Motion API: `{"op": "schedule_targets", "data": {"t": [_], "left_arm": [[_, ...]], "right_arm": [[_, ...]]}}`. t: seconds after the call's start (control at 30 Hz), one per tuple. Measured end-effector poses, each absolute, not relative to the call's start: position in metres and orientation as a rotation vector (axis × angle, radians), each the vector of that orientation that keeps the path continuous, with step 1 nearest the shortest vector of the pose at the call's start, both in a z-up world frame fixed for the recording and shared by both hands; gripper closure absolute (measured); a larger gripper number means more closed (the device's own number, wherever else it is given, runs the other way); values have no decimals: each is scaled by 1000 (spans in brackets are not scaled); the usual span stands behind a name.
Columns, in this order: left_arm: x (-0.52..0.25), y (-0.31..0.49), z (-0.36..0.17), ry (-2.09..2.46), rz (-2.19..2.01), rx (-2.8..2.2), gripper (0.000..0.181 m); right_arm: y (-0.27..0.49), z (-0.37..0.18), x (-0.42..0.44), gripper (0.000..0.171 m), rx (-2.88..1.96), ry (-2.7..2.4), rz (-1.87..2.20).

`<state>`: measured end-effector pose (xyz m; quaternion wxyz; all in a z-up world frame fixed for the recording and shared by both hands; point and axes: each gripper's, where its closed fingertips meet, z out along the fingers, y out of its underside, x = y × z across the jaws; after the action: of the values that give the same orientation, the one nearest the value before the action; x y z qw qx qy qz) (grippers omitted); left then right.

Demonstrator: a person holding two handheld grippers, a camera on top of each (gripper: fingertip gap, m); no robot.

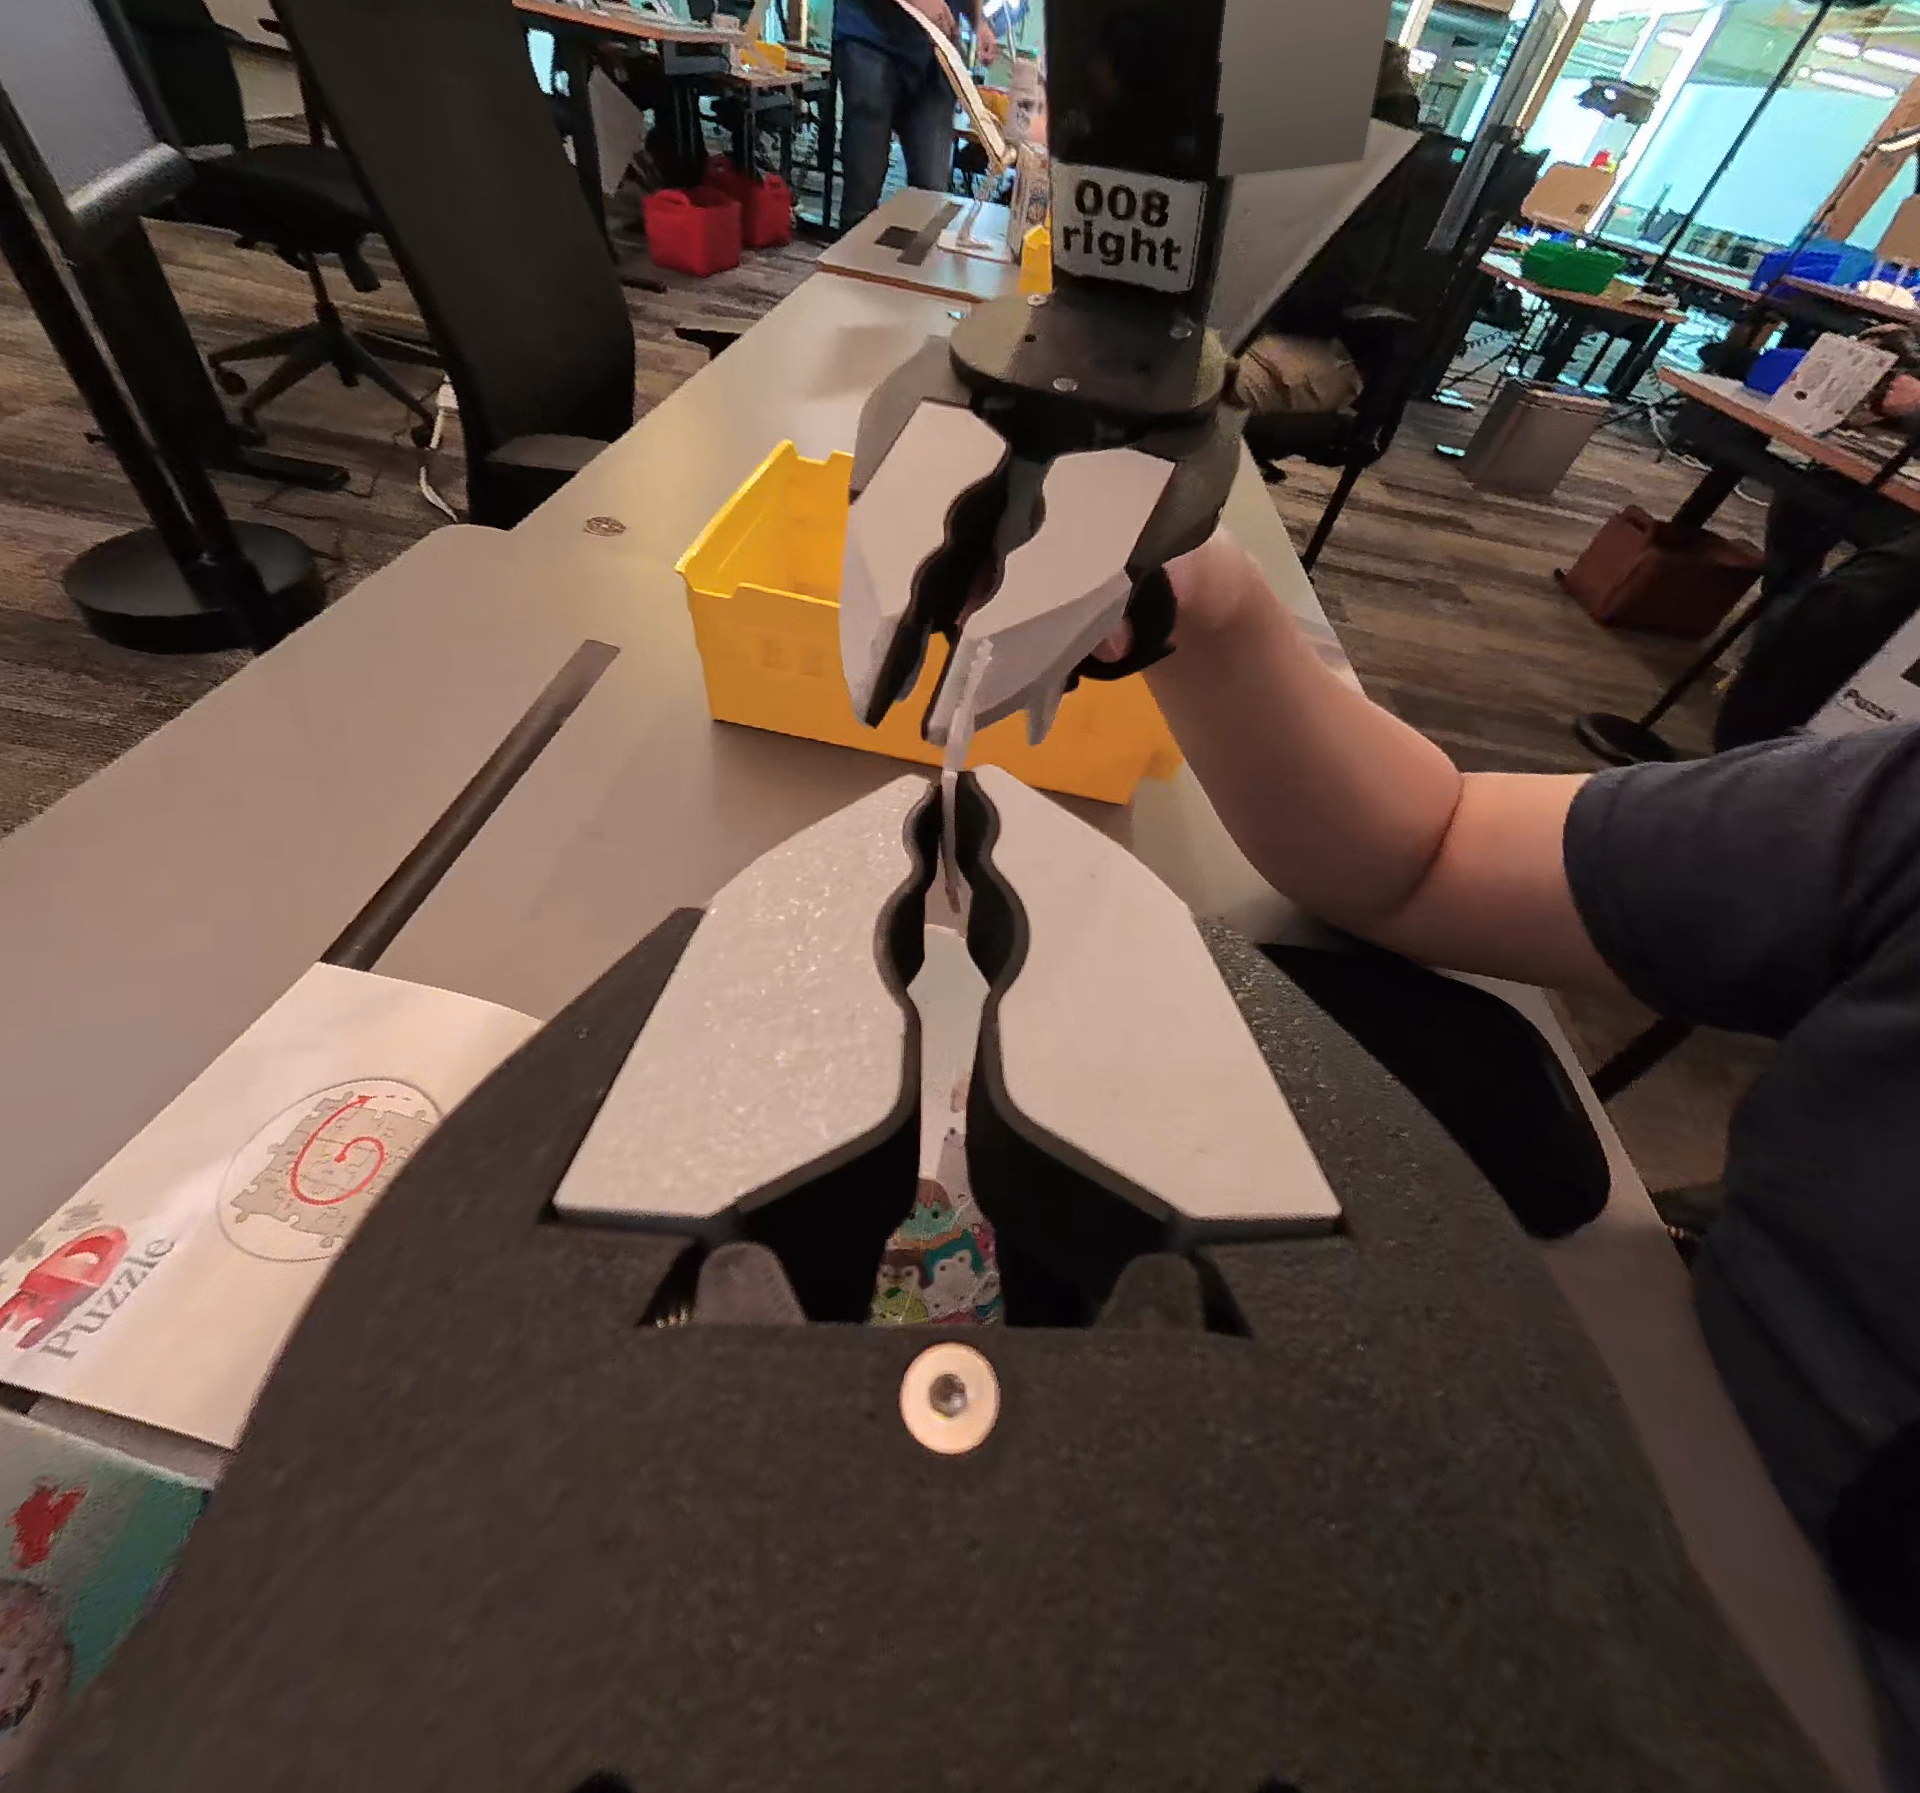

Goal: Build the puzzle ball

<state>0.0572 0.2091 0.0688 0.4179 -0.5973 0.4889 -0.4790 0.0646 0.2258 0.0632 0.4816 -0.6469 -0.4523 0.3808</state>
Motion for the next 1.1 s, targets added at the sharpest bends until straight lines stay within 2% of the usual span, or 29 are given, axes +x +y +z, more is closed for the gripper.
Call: {"op": "schedule_targets", "data": {"t": [0.2,0.37,0.43,0.57,0.67,0.73,1.1], "left_arm": [[56,212,72,1181,-1251,-1506,179],[59,210,72,1177,-1261,-1502,179],[59,211,72,1173,-1263,-1503,179],[58,213,71,1164,-1285,-1511,179],[59,213,67,1168,-1284,-1531,179],[61,214,67,1158,-1288,-1527,179],[62,214,61,1181,-1271,-1547,179]], "right_arm": [[212,98,63,160,-1377,-1025,1105],[216,82,55,158,-1442,-1063,1066],[216,79,53,168,-1439,-1082,1059],[218,79,52,168,-1443,-1072,1054],[222,84,57,158,-1444,-1043,1008],[220,84,59,167,-1440,-1065,998],[221,76,61,169,-1509,-1077,1023]]}}
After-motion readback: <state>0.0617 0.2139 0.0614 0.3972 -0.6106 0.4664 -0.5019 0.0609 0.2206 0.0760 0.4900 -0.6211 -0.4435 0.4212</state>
